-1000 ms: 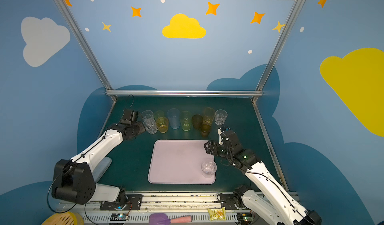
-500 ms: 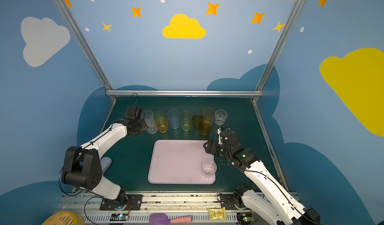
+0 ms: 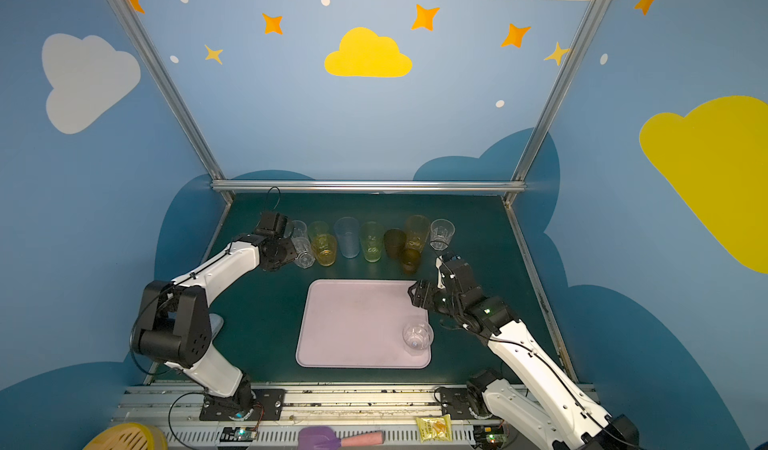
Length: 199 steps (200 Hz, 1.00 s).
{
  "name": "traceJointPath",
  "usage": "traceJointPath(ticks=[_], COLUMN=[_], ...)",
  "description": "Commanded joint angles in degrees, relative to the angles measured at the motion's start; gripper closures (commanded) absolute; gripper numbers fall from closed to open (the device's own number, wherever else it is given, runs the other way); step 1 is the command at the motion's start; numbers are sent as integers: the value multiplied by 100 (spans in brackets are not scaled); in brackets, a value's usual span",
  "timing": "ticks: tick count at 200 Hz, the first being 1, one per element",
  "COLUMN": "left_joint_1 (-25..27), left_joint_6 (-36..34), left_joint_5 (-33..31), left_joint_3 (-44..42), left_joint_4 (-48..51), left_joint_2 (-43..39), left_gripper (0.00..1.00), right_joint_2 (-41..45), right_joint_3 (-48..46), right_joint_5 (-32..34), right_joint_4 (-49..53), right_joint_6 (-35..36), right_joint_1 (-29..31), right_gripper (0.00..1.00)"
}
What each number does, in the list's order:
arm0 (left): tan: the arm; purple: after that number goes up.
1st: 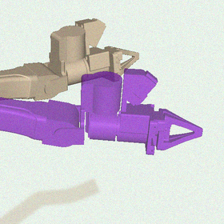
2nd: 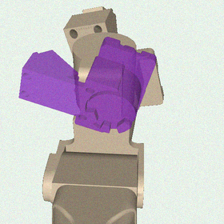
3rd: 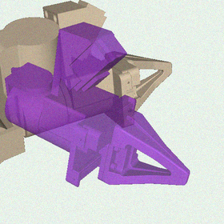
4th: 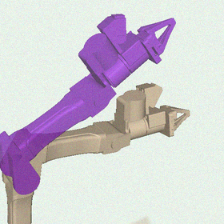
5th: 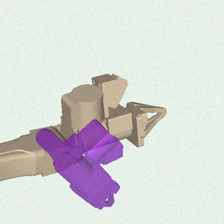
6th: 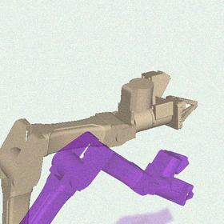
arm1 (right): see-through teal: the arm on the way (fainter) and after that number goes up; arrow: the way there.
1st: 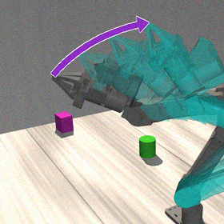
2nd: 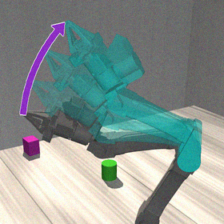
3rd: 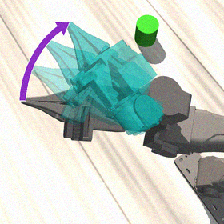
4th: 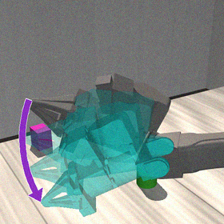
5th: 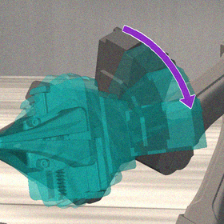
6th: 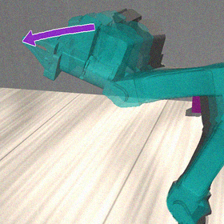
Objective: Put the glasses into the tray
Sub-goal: 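Lower the left gripper onto the clear faceted glass at the row's end, then close the left gripper on the clear glass rim and lift it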
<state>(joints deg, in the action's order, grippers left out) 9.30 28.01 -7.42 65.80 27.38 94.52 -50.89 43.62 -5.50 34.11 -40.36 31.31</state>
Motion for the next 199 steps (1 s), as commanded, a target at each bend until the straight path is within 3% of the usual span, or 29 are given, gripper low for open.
traceJointPath(ticks=[1, 75, 155, 166, 199], left_joint_1=[-34, -34, -20, -25, 8], left_joint_6=[-37, -52, -50, -54, -68], left_joint_5=[-219, -250, -200, -189, -136], left_joint_3=[8, 119, 132, 109, -1], left_joint_4=[31, 66, 239, 268, 318], left_joint_2=[73, 334, 256, 219, 40], left_gripper=[71, 76, 90, 96, 96], right_joint_2=[1, 86, 36, 23, 67], right_joint_3=[-68, -95, -117, -120, -147], right_joint_5=[64, 119, 67, 58, 83], right_joint_4=[8, 99, 78, 68, 31], right_joint_6=[-68, -97, -117, -129, -139], right_joint_1=[-37, -89, -108, -115, -116], right_gripper=[19, 19, 19, 19, 19])
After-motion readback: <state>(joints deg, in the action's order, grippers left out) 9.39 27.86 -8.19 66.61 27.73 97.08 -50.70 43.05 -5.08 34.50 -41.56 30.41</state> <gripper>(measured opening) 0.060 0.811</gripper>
